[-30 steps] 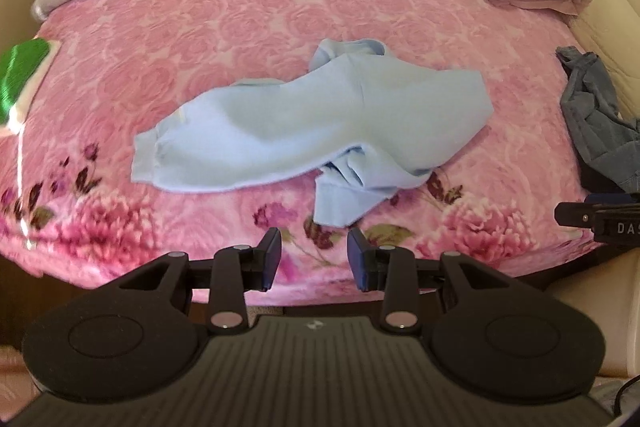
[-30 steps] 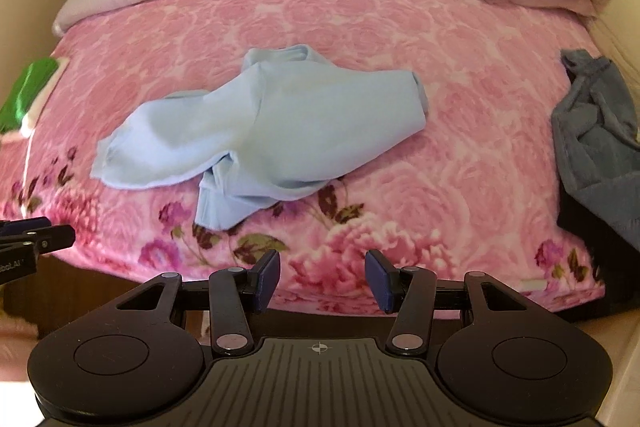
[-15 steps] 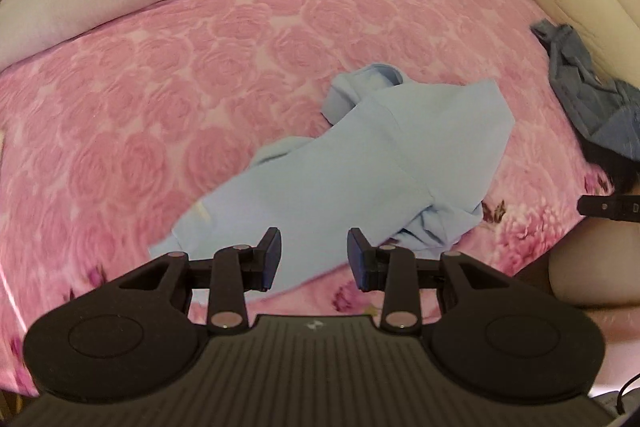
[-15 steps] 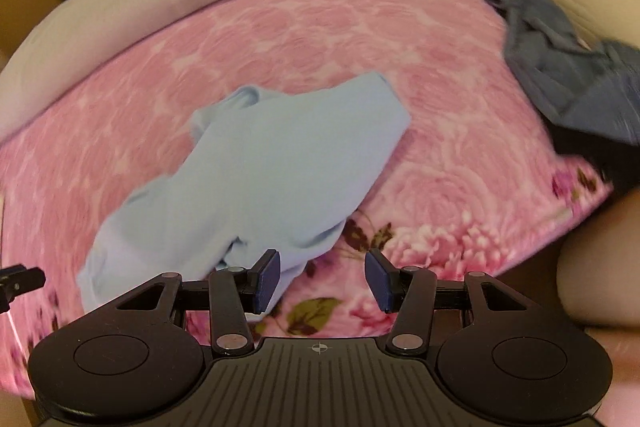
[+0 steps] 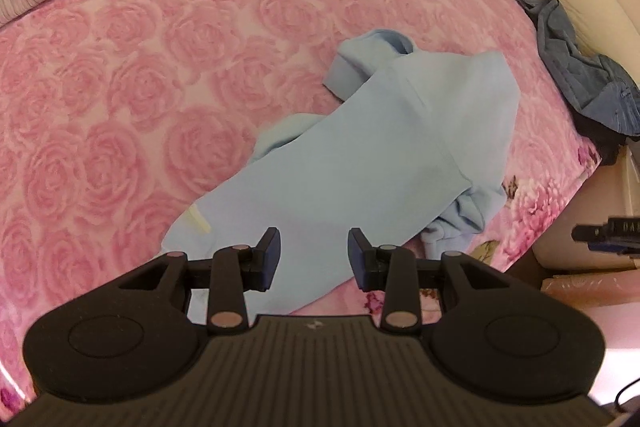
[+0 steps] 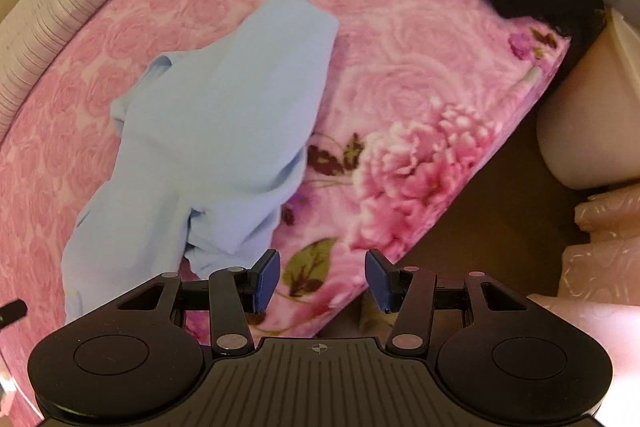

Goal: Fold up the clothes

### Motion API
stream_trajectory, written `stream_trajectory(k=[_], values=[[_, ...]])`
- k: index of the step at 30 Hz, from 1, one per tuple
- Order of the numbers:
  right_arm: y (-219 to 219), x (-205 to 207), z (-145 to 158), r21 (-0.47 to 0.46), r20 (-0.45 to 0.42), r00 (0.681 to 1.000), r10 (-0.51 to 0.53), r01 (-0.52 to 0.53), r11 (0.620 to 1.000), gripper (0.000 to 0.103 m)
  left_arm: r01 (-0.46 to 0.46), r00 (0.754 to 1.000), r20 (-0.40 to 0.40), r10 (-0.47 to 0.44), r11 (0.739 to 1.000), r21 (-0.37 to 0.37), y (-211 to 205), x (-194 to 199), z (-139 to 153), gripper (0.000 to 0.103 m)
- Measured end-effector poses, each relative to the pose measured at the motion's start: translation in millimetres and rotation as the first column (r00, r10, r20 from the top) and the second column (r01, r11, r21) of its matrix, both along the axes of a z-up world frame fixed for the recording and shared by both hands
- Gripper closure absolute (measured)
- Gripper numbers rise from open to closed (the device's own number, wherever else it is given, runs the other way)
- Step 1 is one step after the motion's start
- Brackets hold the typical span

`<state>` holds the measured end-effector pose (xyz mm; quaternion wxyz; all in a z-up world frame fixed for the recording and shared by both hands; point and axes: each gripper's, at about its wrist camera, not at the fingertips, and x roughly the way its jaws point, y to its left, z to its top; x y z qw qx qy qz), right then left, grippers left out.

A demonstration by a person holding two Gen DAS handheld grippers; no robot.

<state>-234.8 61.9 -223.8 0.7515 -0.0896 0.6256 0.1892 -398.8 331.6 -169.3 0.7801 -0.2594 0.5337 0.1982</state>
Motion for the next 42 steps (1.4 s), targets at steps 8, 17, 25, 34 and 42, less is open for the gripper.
stream_trajectory(k=[8,17,25,34,42], values=[[34,6,-22,-0.047,-0.013,1.0,0.013,-0.014,0.999,0.051,0.045,0.998,0.032,-0.046,0.998,0.038,30,-17,-51,0.063],[39,23,-28,-0.13,0.007,1.0,0.011,-0.01,0.991,0.049,0.233,0.972,0.019,-0.234,0.971,0.046,69,5,-120,0.051],[38,28,-28,-0.165,0.007,0.999,0.033,-0.032,0.986,0.049,0.416,0.908,0.066,-0.415,0.91,-0.002,41,-11,-125,0.103],[64,22,-27,-0.146,-0.008,0.994,0.109,-0.109,0.983,0.049,0.359,0.925,0.256,-0.281,0.866,-0.346,-37,-78,-103,0.102],[112,7,-43,-0.129,0.03,0.967,0.255,-0.249,0.96,0.048,0.083,0.996,0.002,-0.087,0.936,-0.341,-45,-128,-125,0.1]])
